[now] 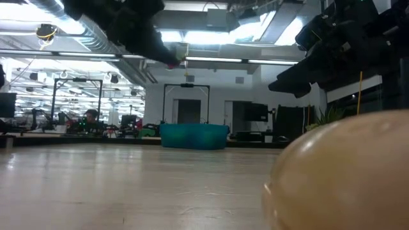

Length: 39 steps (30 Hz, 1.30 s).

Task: Pick and placing Produce into tupperware
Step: Put the red strawberry into the blue bin

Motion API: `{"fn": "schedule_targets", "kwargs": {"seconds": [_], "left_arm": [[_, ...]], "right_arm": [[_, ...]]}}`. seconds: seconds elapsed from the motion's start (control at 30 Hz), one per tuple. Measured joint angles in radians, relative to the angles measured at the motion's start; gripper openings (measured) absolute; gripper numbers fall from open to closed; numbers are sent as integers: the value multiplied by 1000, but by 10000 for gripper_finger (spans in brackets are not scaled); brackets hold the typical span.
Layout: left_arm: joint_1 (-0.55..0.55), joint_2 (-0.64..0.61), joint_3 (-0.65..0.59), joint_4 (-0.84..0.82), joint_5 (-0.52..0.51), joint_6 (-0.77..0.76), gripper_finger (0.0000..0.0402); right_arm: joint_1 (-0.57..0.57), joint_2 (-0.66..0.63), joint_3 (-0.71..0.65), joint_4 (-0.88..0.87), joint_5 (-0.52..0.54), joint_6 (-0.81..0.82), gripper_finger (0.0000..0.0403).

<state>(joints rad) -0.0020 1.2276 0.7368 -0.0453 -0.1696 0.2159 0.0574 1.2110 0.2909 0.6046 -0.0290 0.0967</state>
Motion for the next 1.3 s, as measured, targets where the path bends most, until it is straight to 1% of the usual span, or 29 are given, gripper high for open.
{"fn": "schedule_targets", "kwargs": {"seconds": [0.1,0.23,0.47,0.6,0.77,1.07,1.3], "left_arm": [[25,-24,-71,82,0,2,122],[64,-36,-133,185,0,3,122],[137,-34,-193,348,73,12,122],[169,-34,-196,363,90,-1,122],[203,-32,-196,386,146,-4,122],[281,-31,-196,396,143,-5,122],[355,17,-196,421,134,-32,122]], "right_arm": [[0,0,0,10,0,0,210],[0,0,0,19,0,-1,210],[-1,0,0,22,0,-4,210],[-2,0,0,22,0,-7,210],[-2,0,0,28,1,-35,210],[-2,0,0,33,1,-52,210],[-2,0,0,34,2,-56,210]]}}
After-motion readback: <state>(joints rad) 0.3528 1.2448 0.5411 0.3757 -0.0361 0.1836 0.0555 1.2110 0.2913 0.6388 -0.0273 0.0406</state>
